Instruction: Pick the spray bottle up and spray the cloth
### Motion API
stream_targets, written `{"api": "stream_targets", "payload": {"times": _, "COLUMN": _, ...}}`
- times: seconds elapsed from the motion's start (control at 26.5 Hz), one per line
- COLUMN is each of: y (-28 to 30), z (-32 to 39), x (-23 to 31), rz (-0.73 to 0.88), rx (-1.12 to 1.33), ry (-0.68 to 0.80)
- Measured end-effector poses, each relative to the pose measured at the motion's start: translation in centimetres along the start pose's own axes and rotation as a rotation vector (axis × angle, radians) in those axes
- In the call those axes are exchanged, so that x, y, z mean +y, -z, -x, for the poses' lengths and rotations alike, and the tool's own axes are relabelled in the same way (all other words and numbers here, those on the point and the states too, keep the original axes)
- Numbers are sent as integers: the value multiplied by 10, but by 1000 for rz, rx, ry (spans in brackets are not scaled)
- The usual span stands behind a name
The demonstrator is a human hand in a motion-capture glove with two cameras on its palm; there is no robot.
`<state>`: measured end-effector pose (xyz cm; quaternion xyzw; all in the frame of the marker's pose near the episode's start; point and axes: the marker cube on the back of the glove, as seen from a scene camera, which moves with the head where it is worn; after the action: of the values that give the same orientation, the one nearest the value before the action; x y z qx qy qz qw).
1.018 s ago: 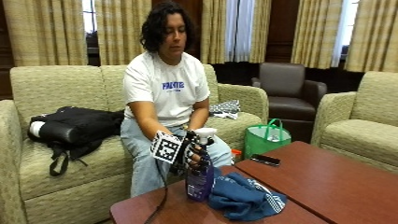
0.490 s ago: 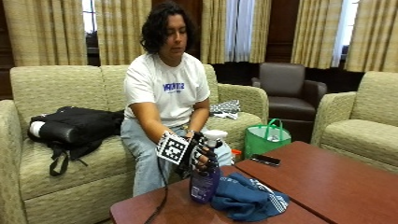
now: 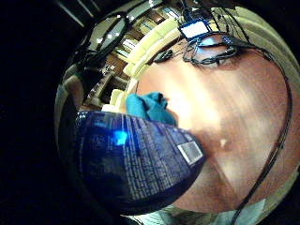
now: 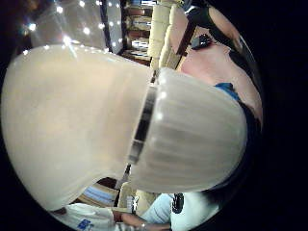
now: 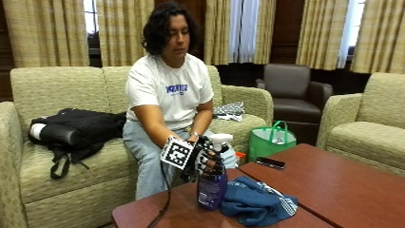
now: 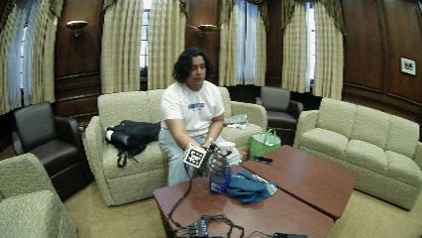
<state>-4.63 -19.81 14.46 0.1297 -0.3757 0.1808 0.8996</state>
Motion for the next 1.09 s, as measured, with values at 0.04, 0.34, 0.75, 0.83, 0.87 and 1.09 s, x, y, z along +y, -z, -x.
{"api": "stream_targets", "payload": {"times": 0.04, "y": 0, "z": 0, "x": 0, "rz": 9, "rx": -5, "ry": -2}}
{"api": "stream_targets", "payload": {"times": 0.34, "y": 2, "z": 0, "x": -2, "rz": 5, "rx": -70, "ry": 18}}
{"api": "stream_targets", "payload": {"times": 0.75, "y": 16, "z": 2, "x": 2, "rz": -182, "rx": -64, "ry": 115}}
{"api": "stream_targets", "payload": {"times": 0.83, "y": 24, "z": 10, "x": 5, "rz": -167, "rx": -37, "ry": 120}}
{"api": "stream_targets", "payload": {"times": 0.87, "y": 30, "z": 16, "x": 8, "rz": -153, "rx": -22, "ry": 112}}
{"api": "stream_targets", "payload": {"times": 1.09, "y": 67, "z": 60, "x": 13, "rz": -73, "rx": 112, "ry": 135}}
